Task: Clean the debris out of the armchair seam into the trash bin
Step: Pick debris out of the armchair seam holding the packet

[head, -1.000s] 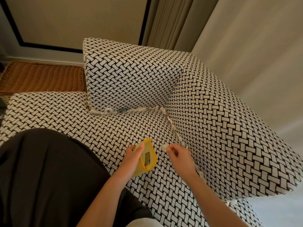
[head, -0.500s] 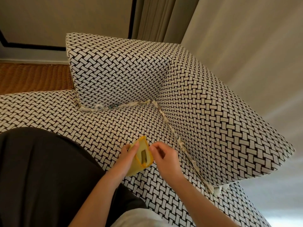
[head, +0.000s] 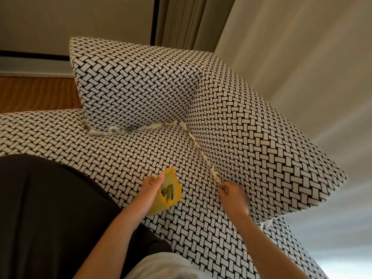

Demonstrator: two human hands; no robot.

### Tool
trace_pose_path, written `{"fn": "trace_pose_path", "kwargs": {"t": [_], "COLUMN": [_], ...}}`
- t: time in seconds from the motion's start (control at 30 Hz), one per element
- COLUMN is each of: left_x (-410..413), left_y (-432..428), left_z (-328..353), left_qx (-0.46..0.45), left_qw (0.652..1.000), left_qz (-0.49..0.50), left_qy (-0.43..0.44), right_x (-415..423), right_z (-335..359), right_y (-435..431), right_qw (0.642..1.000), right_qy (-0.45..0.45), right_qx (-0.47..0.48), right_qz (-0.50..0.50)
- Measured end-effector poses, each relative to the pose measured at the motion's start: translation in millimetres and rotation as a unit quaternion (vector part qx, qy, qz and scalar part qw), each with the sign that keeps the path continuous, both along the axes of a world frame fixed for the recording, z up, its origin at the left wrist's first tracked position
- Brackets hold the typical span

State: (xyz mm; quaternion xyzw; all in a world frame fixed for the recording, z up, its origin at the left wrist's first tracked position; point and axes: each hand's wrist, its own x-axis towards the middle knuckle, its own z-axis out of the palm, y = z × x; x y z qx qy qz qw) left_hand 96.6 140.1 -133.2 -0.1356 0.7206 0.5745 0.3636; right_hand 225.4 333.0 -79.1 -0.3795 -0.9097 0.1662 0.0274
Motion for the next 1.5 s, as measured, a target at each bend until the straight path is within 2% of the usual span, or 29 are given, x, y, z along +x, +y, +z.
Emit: {"fn": "trace_pose_path", "kwargs": {"t": [0.07,0.2,0.33,0.57,0.7,0.83,0.9,1.0,1.1,1.17,1.3,1.37,1.5], "left_x": [0,-5,-4,-9,-12,-8,-6,-6,-7,-5,-1,7,16], "left_y": [1,5,6,9,10,7,6,6,6,3,-3,-10,-18], "left_z": [-1,0,-5,-5,1,-1,-3,-2,0,-2,-2,-1,5], "left_qx": [0.003,-0.046,-0.025,-0.082,-0.118,-0.092,-0.084,-0.079,-0.074,-0.050,-0.014,0.032,0.070], "left_qw": [1.000,0.999,0.999,0.995,0.991,0.993,0.994,0.995,0.996,0.997,0.998,0.997,0.994], "left_qz": [-0.008,-0.004,-0.019,-0.052,-0.070,-0.072,-0.066,-0.059,-0.055,-0.056,-0.053,-0.064,-0.078], "left_qy": [0.002,-0.001,0.006,0.005,0.011,0.009,0.010,0.009,0.005,0.006,0.009,0.021,0.021], "right_x": [-2,-8,-11,-20,-24,-18,-16,-18,-23,-26,-33,-36,-37], "right_z": [-1,-5,-5,2,3,0,-1,5,21,32,50,53,49], "right_y": [2,2,2,3,0,-1,2,0,-15,-30,-64,-78,-87], "right_qw": [1.000,0.998,0.995,0.980,0.979,0.983,0.992,0.999,0.982,0.966,0.937,0.924,0.920], "right_qy": [-0.027,-0.065,-0.093,-0.177,-0.177,-0.146,-0.094,-0.010,0.072,0.098,0.136,0.136,0.141], "right_qx": [0.012,0.008,0.046,0.092,0.100,0.107,0.081,-0.021,-0.156,-0.212,-0.275,-0.295,-0.289], "right_qz": [0.002,-0.004,-0.008,-0.004,-0.006,-0.001,0.008,0.039,0.079,0.108,0.166,0.201,0.224]}}
